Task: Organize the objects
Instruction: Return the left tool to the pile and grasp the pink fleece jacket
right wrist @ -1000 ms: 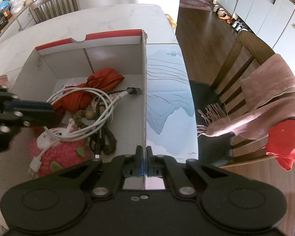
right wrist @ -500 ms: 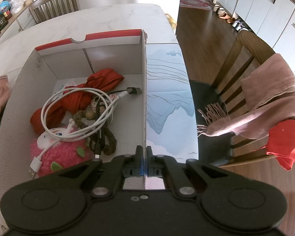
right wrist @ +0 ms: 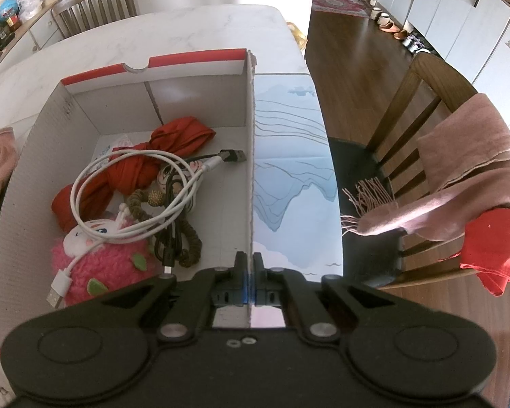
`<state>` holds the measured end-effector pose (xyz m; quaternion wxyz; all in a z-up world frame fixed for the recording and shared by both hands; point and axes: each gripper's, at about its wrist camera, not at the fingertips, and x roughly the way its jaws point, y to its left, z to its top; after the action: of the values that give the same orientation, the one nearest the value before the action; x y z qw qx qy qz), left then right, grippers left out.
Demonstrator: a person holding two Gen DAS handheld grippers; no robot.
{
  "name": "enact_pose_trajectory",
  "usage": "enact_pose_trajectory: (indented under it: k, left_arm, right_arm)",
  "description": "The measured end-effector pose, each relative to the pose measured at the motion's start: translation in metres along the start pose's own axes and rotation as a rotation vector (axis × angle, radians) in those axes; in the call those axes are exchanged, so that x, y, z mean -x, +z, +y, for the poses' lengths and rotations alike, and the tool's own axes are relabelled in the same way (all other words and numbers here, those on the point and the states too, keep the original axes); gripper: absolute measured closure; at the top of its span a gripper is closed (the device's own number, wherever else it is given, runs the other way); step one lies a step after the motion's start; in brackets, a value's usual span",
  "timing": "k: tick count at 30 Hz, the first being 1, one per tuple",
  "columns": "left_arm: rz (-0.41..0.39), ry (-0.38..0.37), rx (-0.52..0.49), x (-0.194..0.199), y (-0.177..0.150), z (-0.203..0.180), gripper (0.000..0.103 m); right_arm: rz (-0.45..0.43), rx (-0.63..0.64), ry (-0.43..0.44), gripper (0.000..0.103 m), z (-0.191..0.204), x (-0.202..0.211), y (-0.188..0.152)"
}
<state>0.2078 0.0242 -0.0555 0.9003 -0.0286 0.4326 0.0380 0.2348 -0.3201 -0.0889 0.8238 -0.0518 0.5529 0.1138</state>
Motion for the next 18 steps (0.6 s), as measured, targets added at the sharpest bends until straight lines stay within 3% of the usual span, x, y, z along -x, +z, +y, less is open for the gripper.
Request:
enact_pose_trajectory:
  k: [1,6,12,15,18]
  left_arm:
    - [-0.001,0.024,-0.001,-0.004,-0.002,0.006,0.0]
    - [0.024,0.098,-0.014,-0.022,-0.009,0.027,0.0]
    - [0.12,0.123,0.058,-0.049,-0.017,0.047,0.0]
    - [0.141,0.174,0.056,-0.06,-0.02,0.053,0.0]
    - [0.161,0.176,0.053,-0.067,-0.023,0.056,0.0]
  right_arm:
    - [0.0,0.0,0.0,0.102,0.0,0.0,0.0]
    - [0.001,-0.001,0.0,0.102,0.0,0.0,-0.001]
    - [0.002,0.005,-0.001,0.102,0.0,-0.001,-0.002]
    - [0.002,0.008,-0.003,0.102,0.0,-0.001,-0.001]
    - [0.003,0.008,-0.003,0.102,0.0,-0.001,-0.001]
